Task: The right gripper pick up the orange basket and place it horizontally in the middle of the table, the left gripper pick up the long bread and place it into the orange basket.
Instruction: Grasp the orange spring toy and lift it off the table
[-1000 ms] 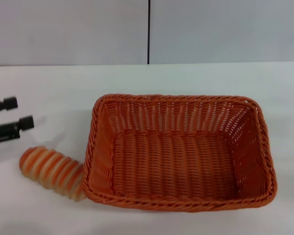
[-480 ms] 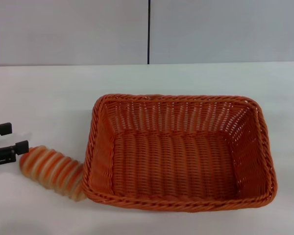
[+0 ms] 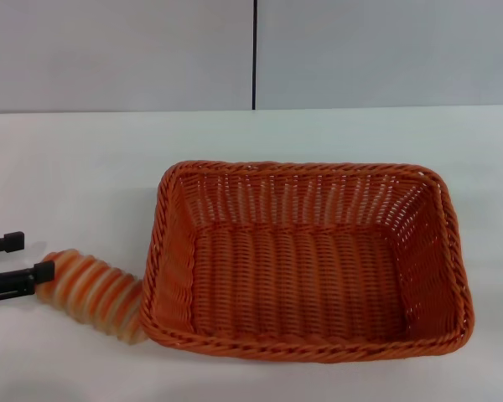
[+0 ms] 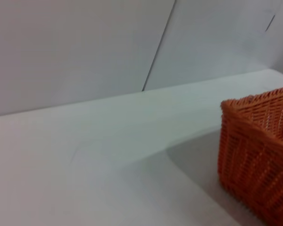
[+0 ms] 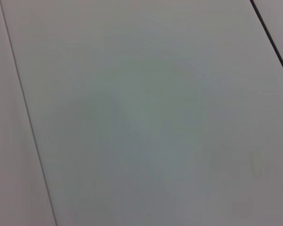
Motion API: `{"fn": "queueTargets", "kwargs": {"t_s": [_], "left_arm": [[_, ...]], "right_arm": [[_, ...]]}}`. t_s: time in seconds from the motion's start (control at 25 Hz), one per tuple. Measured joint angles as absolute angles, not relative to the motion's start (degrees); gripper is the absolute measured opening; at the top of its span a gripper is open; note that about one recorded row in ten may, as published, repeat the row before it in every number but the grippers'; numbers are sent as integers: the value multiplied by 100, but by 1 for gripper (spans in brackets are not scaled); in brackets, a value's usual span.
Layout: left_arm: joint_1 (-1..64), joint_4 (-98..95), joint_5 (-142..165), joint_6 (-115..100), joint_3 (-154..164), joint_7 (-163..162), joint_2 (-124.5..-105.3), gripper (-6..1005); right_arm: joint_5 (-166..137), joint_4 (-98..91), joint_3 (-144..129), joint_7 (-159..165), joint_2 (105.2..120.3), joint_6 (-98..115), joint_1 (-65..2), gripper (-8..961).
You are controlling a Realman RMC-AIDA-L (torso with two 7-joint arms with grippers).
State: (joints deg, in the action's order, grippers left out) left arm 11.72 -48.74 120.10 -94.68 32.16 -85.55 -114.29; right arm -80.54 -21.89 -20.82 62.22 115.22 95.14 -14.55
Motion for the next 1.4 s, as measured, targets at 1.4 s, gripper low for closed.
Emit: {"fn": "queueTargets", "kwargs": {"t_s": [1.4], "left_arm": [[1316,-4778,12611,-9037,3307,-8542,-11664,801]], "right_arm": [[-8057,-2127,-2074,6249,11487,9521,-1459,726]]}}
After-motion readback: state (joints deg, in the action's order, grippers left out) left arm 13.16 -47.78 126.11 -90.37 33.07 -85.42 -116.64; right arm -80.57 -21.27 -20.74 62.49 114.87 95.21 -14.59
